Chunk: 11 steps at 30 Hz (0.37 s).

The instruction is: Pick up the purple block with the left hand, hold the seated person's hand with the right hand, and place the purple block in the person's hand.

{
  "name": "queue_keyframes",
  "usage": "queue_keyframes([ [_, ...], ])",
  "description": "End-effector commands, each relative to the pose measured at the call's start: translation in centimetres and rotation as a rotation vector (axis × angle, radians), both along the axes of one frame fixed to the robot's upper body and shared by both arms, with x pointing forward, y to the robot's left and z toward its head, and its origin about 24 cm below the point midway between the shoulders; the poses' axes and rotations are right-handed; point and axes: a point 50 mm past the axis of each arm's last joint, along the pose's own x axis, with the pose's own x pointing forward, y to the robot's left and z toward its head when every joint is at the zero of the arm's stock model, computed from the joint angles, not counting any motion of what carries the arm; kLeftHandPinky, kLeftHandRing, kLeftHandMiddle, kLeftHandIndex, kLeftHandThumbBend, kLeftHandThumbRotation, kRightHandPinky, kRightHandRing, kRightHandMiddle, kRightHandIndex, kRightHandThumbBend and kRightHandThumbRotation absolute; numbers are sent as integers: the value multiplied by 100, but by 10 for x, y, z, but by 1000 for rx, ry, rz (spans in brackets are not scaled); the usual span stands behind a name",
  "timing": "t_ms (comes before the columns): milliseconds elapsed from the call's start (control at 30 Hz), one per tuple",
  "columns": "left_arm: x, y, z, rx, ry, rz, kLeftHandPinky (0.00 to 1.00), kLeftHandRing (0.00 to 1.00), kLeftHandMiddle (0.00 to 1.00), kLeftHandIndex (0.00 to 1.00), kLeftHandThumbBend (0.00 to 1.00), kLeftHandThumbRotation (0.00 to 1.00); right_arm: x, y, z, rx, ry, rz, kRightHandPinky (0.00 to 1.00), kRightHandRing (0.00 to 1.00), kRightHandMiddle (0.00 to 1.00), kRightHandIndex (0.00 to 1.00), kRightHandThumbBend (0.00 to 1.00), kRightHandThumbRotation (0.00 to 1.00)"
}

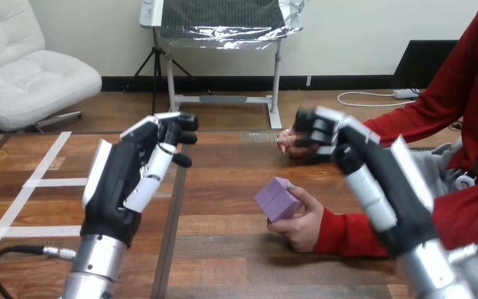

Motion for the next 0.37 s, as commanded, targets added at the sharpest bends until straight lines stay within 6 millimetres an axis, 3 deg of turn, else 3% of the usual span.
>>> queue_keyframes([
  [0,5,-5,22,7,-117,-13,51,67,69,62,21,75,-2,6,12,57,-91,20,65,73,76,77,65,86],
  [333,6,-7,21,-27,-117,-5,46,65,67,60,23,76,-5,8,3,97,-102,17,67,74,76,77,66,87],
])
